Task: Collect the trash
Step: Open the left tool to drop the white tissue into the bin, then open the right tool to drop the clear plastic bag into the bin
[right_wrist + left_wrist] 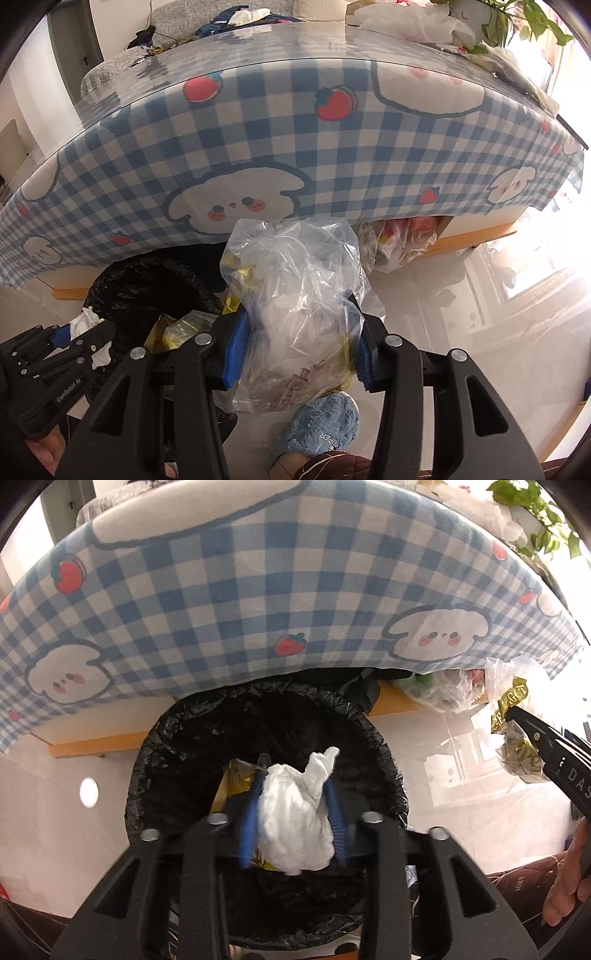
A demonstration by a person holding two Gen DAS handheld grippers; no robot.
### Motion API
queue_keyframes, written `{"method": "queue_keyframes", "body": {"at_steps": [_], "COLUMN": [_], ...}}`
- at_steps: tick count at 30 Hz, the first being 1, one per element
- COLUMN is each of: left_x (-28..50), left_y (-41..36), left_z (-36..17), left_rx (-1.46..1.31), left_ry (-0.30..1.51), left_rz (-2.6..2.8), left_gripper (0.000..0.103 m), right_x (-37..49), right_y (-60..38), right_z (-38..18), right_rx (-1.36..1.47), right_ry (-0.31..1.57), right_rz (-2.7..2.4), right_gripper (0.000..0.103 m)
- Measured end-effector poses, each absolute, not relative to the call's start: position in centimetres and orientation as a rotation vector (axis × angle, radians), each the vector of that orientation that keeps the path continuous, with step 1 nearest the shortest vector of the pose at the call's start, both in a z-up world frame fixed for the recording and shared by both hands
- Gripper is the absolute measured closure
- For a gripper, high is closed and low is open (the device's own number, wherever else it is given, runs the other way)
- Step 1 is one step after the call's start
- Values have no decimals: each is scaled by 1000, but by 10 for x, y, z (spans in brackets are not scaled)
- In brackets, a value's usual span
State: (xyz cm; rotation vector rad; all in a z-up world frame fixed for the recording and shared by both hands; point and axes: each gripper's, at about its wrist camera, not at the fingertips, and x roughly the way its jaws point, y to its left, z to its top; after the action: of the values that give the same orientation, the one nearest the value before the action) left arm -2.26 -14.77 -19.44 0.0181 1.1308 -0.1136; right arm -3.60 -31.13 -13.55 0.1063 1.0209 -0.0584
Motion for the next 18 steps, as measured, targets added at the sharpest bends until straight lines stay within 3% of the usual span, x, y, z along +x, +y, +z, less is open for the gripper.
{"method": "queue_keyframes", "body": {"at_steps": [1, 3, 8, 15, 18], "left_x": [-23, -23, -23, -30, -33], "left_y": [-148, -146, -134, -108, -99], "left_z": [-194, -193, -191, -182, -180], "left_rx": [24, 27, 12, 6, 27], "left_ry": [1123, 1112, 1108, 1059, 1053], "left_rz": [-112, -101, -83, -43, -37], "left_gripper": [52, 42, 31, 7, 6], "right_x": [-36, -35, -35, -40, -42], "right_y": [-310, -309, -301, -279, -267], "right_z": [-135, -135, -136, -136, -135], "right_rx": [106, 103, 92, 87, 85], "right_ry": [1020, 1020, 1021, 1016, 1011], "right_rz": [-58, -54, -46, -24, -12], "right_gripper": [58, 58, 58, 57, 57]}}
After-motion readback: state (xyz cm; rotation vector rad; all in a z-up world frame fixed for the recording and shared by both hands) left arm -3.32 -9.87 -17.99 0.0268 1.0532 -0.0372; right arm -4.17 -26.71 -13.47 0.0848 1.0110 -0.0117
